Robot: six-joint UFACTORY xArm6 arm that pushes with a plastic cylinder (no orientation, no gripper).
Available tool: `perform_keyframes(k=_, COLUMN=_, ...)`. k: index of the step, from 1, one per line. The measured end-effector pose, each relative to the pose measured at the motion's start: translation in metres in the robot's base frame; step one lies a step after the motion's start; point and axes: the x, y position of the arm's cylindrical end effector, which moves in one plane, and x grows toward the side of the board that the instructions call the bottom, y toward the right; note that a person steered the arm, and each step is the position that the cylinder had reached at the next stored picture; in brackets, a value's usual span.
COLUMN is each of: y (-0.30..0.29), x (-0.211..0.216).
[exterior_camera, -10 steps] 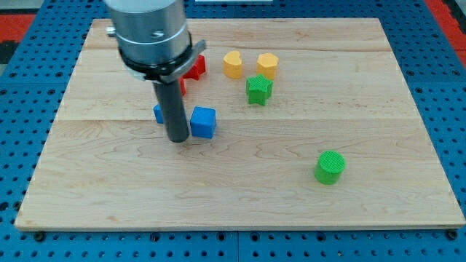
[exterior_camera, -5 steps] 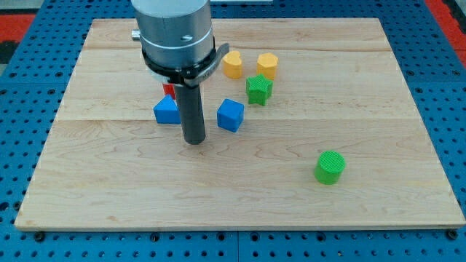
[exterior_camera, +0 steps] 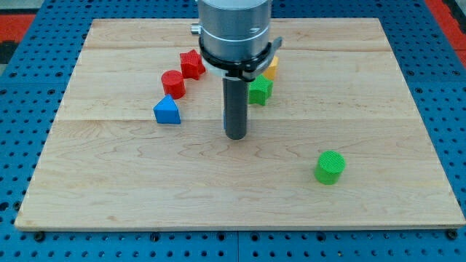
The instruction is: Place the blue cube to the right of the blue triangle
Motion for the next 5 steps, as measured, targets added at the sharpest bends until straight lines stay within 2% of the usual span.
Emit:
perform_keyframes(k=1, y=-0.015, x=0.005)
perform_keyframes(k=2, y=-0.058, x=-0.004)
perform_keyframes(k=5, y=-0.05, x=-0.027)
